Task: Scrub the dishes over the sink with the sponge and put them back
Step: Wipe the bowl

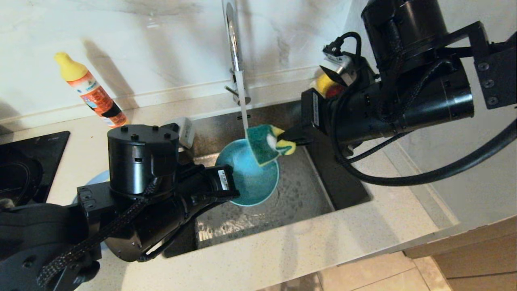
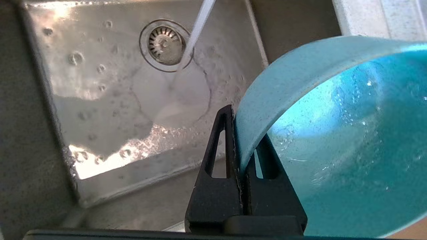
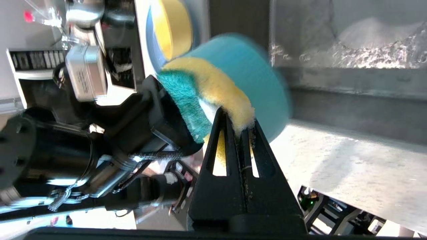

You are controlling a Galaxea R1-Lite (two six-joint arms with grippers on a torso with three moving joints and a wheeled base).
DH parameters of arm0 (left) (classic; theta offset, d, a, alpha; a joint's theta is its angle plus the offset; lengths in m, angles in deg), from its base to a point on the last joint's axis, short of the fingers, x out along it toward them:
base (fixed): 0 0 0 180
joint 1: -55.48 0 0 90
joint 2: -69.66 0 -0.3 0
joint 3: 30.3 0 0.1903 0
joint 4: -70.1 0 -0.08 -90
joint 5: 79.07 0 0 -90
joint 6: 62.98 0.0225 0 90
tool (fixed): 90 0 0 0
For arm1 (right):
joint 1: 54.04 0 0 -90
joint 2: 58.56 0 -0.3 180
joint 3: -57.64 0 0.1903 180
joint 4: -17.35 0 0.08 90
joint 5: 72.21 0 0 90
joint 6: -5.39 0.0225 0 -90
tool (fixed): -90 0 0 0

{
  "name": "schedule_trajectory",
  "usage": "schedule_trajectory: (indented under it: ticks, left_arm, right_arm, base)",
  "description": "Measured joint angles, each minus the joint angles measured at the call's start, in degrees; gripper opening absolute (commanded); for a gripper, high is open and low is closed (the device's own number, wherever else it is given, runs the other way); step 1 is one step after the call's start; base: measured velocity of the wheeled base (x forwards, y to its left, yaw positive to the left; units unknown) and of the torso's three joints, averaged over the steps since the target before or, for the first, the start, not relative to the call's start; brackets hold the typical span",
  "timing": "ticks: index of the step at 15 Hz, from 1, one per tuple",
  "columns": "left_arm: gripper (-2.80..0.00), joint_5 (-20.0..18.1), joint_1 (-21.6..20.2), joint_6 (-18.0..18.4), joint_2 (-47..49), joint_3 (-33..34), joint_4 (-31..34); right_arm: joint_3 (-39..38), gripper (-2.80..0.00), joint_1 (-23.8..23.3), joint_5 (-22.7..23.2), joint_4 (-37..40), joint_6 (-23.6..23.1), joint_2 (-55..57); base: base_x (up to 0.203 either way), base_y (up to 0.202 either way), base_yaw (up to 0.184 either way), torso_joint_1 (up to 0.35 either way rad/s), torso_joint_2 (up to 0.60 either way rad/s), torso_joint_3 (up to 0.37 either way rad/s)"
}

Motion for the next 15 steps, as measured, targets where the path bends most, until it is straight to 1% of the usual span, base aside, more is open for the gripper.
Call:
schedule_trajectory:
  ticks: [7, 14, 15]
  left_arm:
    - [-2.8, 0.0, -0.9, 0.2, 0.3, -0.6, -0.1]
    - [-2.8, 0.3, -1.0, 0.0, 2.2, -2.4, -0.2]
    - [-2.8, 1.3, -1.1, -0.1, 2.2, -2.6, -0.1]
  right_arm:
    - [-1.2, -2.8, 0.8, 0.4, 0.8, 0.0, -1.3]
    - [-1.8, -2.8, 4.8, 0.4, 1.9, 0.0, -0.4]
    - [-1.8, -2.8, 5.2, 0.4, 1.9, 0.0, 0.1]
  base:
    - [0.0, 0.0, 0.0, 0.0, 0.0, 0.0]
    - [0.0, 0.0, 0.0, 0.0, 0.0, 0.0]
    - [0.0, 0.0, 0.0, 0.0, 0.0, 0.0]
